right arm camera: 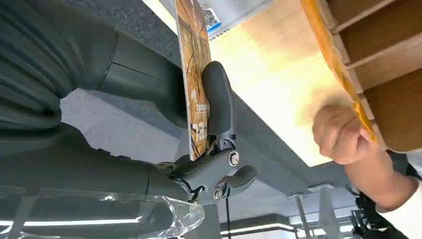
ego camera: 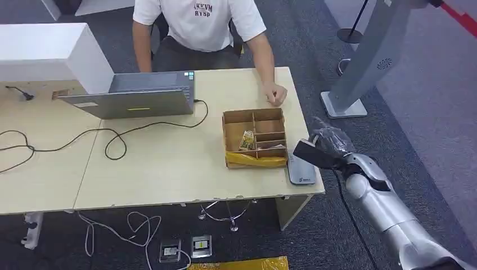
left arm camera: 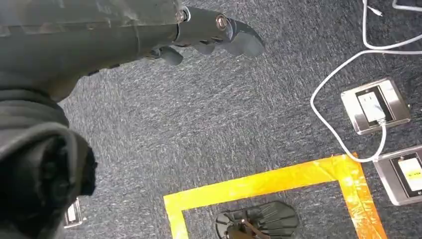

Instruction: Pass the card to the sensor for recognition and then transmit it.

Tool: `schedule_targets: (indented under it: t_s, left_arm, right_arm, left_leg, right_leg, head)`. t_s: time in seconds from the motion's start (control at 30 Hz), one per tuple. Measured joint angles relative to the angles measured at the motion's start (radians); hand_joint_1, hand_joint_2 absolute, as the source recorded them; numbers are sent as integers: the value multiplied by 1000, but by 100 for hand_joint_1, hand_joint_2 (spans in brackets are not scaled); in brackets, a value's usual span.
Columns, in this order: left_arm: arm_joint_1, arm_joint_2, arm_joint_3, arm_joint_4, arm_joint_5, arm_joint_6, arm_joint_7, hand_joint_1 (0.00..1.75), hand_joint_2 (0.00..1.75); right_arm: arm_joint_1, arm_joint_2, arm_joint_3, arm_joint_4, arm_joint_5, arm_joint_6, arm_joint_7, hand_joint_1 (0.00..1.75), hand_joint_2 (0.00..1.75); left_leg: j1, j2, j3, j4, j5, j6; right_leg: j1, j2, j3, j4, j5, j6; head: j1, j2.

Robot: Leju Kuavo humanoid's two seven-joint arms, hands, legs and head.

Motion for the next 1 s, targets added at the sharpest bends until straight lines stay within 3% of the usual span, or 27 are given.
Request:
schedule_targets:
  t_s: [1.0]
  left_arm:
    - [-1, 2, -16, 2, -21, -3, 0, 0, 0]
  right_arm:
    - [70, 14, -9, 40, -30, -25, 24, 175, 175]
  left_leg:
    - [0, 1, 1, 0, 0, 0]
  right_leg:
    - [0, 2, 0, 0, 0, 0]
  head:
    - [0, 0]
